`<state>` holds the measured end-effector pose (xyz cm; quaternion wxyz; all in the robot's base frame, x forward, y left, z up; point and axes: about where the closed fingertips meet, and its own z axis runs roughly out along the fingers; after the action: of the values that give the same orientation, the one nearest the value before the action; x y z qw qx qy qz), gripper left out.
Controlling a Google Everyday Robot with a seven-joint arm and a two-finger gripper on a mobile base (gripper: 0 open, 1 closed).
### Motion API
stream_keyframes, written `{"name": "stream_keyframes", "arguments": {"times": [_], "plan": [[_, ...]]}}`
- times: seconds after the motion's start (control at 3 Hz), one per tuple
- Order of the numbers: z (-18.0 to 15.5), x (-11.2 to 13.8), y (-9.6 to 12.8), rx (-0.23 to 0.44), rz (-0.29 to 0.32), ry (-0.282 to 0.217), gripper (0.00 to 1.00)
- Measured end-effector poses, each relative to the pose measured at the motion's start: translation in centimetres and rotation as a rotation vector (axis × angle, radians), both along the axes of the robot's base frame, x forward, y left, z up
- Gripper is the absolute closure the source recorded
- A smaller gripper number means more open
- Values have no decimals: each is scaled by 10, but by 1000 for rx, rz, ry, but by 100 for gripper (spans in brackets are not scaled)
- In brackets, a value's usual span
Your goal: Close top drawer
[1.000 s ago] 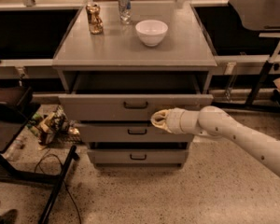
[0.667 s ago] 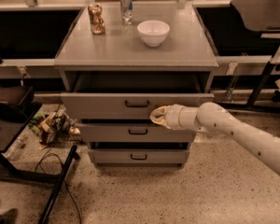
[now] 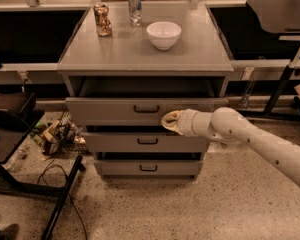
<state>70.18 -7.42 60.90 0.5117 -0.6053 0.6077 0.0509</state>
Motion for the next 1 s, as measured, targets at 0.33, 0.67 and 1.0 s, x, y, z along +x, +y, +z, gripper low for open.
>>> {"name": "stream_keyframes", "arguments": {"times": [0.33,0.67,1.0], "plan": [[0,0,0,0,0,0,35],[0,0,0,0,0,0,12],[0,0,0,0,0,0,0]]}}
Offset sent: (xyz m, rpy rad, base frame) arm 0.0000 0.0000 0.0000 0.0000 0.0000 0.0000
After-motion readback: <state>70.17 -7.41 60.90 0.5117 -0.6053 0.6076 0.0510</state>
